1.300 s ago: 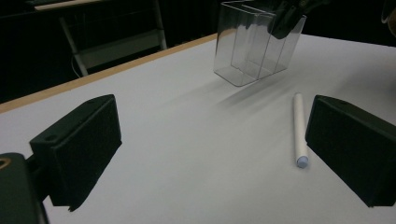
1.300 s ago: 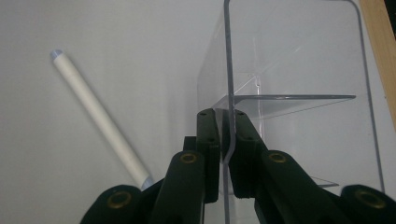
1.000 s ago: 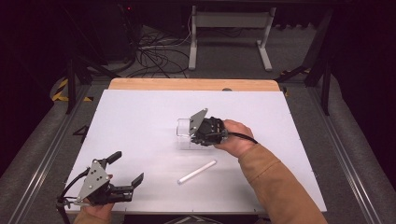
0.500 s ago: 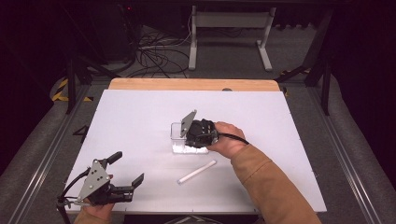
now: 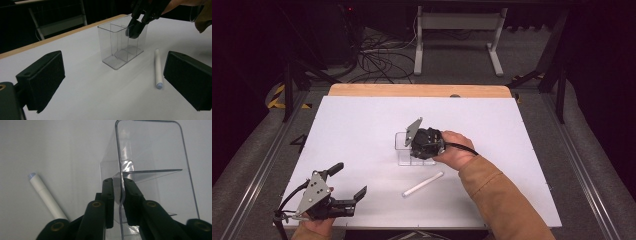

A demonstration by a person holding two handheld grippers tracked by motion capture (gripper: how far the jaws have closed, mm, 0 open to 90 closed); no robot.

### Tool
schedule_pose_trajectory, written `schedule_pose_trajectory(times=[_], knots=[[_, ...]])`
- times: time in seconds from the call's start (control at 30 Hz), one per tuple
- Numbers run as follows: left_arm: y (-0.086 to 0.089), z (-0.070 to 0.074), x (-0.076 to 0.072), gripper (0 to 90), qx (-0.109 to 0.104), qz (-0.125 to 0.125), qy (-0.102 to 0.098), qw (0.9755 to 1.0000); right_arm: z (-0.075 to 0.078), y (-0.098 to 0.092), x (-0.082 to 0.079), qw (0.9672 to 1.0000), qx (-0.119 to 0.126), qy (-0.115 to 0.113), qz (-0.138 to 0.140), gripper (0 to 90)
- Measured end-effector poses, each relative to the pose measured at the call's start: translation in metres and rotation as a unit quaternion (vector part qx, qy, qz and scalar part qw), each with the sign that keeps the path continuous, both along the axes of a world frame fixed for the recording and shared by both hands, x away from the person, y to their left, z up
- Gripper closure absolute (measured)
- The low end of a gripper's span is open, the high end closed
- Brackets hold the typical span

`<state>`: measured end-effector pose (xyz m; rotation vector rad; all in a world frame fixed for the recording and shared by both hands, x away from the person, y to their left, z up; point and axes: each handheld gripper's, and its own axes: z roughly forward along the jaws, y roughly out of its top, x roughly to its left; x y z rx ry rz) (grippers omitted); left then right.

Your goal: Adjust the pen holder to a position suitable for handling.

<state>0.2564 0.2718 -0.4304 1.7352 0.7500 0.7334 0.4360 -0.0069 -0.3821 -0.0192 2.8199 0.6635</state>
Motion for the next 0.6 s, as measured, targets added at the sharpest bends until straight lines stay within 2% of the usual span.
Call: schedule_pose_trajectory(times=[0.03, 0.1, 0.13, 0.17, 0.23, 0.37, 0.5, 0.53, 0.57, 0.6], knots=[[0.0, 0.0, 0.0, 4.4, 0.0, 0.0, 0.0, 1.0, 0.0, 0.0, 0.0, 1.0, 0.0, 0.0, 0.0, 77.6], [0.0, 0.0, 0.0, 4.4, -0.001, 0.0, 0.0, 1.0, 0.006, -0.005, -0.001, 0.9997, 0.022, 0.007, -0.006, 66.3], [0.0, 0.0, 0.0, 4.4, -0.001, 0.0, 0.001, 1.0, 0.008, -0.006, 0.0, 0.9993, 0.036, 0.002, -0.001, 62.1], [0.0, 0.0, 0.001, 4.3, -0.002, -0.002, 0.003, 1.0, 0.011, -0.009, -0.003, 0.9986, 0.05, 0.004, -0.013, 57.9], [0.0, 0.0, 0.001, 4.2, -0.002, -0.002, 0.004, 1.0, 0.018, -0.015, -0.005, 0.997, 0.076, 0.001, -0.016, 50.3], [-0.001, 0.0, 0.002, 4.1, -0.002, -0.003, 0.003, 1.0, 0.028, -0.022, -0.009, 0.9934, 0.111, 0.004, -0.032, 43.8], [-0.002, 0.001, 0.002, 4.0, -0.001, -0.004, 0.003, 1.0, 0.032, -0.023, -0.011, 0.9926, 0.118, -0.002, -0.028, 40.0], [-0.003, 0.0, 0.002, 3.9, -0.004, -0.004, 0.004, 1.0, 0.035, -0.025, -0.014, 0.9912, 0.128, -0.007, -0.035, 38.0], [-0.003, 0.001, 0.003, 3.9, -0.004, -0.005, 0.007, 1.0, 0.035, -0.025, -0.014, 0.9912, 0.128, -0.007, -0.035, 38.0], [-0.003, 0.001, 0.004, 3.1, -0.005, -0.007, 0.007, 0.9999, 0.039, -0.03, -0.015, 0.9891, 0.141, -0.006, -0.04, 36.4]])
